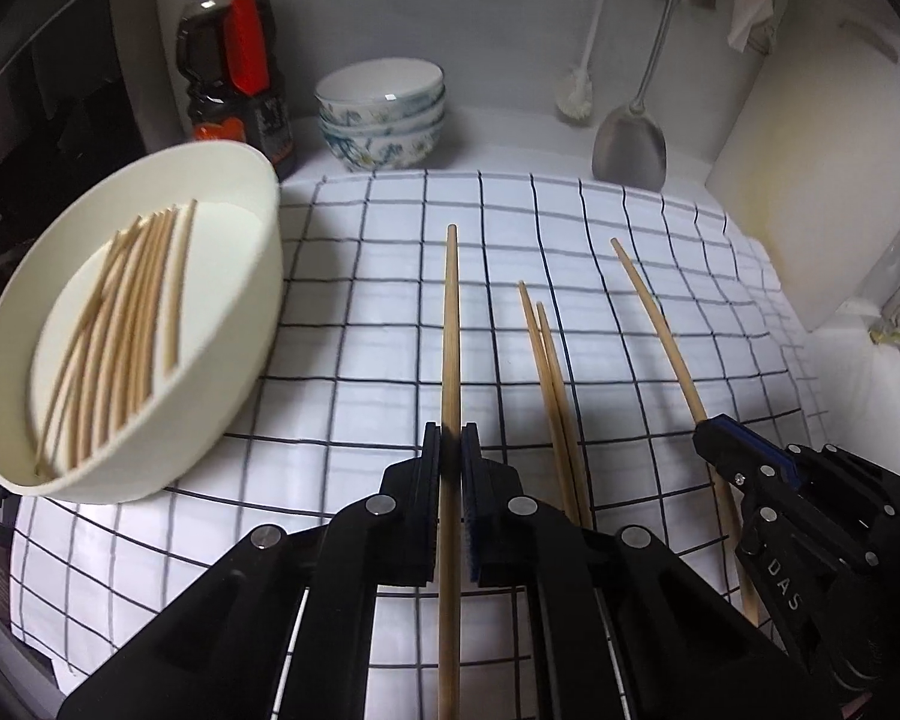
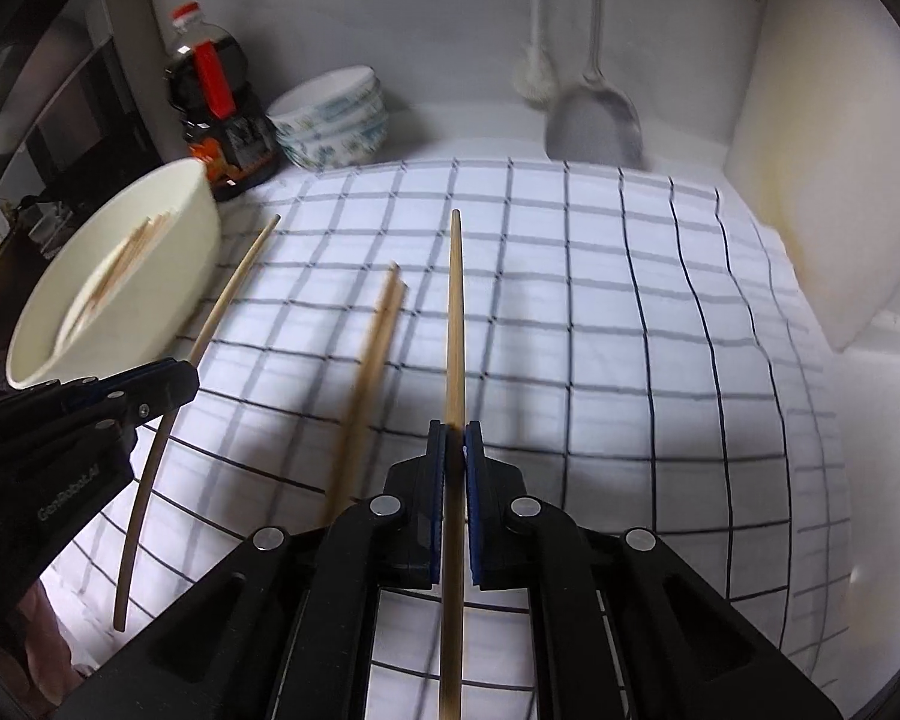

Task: Organize utensils
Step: 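Carry the chopstick with the right gripper and lower it into the white dish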

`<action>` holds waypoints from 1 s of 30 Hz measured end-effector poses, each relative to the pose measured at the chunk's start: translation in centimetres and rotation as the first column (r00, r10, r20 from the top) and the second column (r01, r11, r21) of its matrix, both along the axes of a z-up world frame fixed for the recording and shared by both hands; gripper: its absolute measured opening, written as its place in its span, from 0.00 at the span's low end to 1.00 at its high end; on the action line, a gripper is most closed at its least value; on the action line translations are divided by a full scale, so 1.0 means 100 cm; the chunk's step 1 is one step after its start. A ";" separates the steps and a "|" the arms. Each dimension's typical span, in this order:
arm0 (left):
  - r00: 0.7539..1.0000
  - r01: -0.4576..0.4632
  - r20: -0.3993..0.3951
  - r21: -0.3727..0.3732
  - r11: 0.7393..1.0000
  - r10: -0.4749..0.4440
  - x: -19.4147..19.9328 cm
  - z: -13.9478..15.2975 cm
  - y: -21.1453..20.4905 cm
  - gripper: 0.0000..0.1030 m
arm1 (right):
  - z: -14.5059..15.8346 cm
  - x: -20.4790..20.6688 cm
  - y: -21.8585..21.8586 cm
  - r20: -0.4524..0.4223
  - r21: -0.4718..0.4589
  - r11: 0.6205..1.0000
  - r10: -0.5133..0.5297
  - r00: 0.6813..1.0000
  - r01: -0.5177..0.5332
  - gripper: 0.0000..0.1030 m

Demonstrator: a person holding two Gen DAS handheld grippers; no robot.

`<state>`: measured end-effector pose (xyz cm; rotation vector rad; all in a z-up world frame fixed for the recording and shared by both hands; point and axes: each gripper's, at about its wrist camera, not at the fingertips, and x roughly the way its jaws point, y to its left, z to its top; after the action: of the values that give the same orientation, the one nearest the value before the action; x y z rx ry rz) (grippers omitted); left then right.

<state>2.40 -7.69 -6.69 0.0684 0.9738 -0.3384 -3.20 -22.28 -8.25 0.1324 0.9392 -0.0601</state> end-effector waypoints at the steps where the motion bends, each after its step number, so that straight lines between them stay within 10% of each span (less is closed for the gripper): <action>1: 1.000 -0.007 0.007 -0.009 1.000 0.007 0.000 0.006 0.005 0.07 | 0.004 0.001 0.003 0.006 -0.001 1.000 0.005 1.000 -0.005 0.06; 13: 0.990 -0.113 0.075 -0.057 0.992 0.117 0.017 0.062 0.089 0.07 | 0.057 0.045 0.076 0.095 0.007 0.990 0.136 0.986 -0.138 0.06; 30: 0.959 -0.275 0.065 -0.006 0.962 0.274 0.103 0.052 0.208 0.07 | 0.073 0.153 0.208 0.134 0.101 0.944 0.298 0.945 -0.313 0.06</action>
<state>12.73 13.13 -1.50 -0.0534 0.9054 -0.0785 12.11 -1.52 -0.90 0.0997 0.8367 0.2908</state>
